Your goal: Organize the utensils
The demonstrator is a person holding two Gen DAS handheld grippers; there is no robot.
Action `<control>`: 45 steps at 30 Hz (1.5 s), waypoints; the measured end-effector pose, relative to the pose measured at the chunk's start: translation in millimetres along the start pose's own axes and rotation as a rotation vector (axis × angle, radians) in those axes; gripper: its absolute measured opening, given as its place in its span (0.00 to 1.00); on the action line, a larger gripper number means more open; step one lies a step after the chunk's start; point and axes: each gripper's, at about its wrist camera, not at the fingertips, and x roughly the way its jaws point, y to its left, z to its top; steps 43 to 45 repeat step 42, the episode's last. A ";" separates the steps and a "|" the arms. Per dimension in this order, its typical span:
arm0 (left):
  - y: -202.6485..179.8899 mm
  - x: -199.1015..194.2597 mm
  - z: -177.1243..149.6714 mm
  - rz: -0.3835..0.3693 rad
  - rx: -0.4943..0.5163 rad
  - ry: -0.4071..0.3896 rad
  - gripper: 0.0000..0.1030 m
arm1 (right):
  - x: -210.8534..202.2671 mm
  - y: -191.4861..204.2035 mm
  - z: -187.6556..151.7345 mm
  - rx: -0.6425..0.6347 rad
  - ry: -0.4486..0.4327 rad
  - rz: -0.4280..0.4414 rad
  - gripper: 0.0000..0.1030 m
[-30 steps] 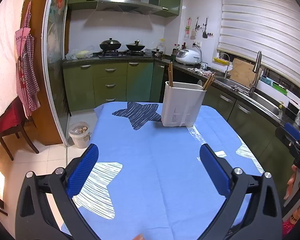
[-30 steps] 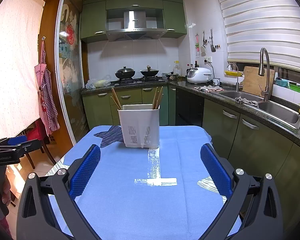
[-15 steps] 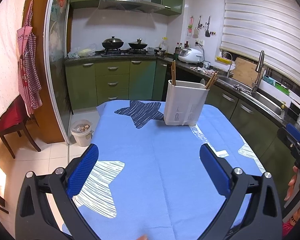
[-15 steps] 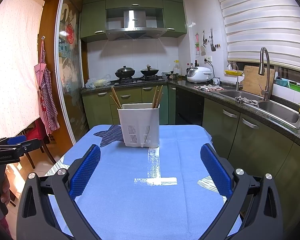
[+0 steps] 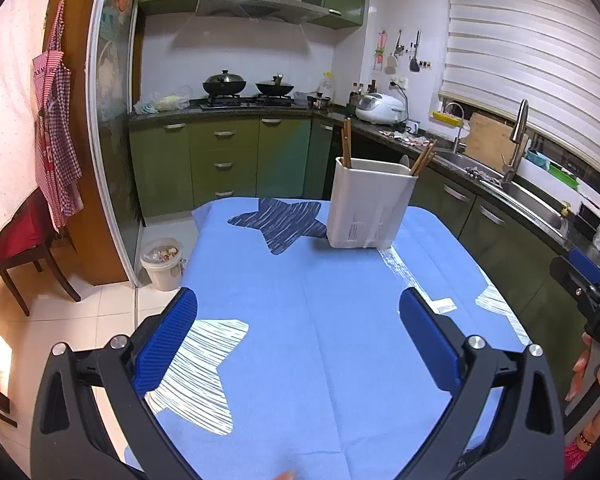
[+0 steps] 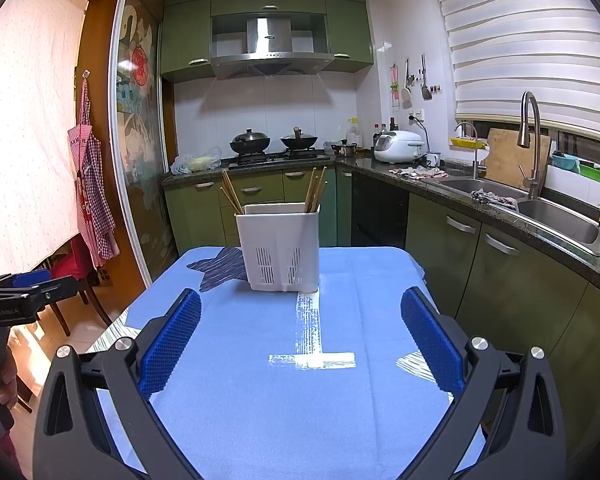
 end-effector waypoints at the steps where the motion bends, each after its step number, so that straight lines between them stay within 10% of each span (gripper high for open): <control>1: -0.4 0.1 -0.3 0.000 0.002 0.001 0.94 | -0.2 0.1 0.0 0.000 0.000 0.000 0.96; 45: -2.2 17.6 -1.1 0.036 0.041 0.038 0.94 | 16.1 2.4 -8.0 0.013 0.030 0.003 0.96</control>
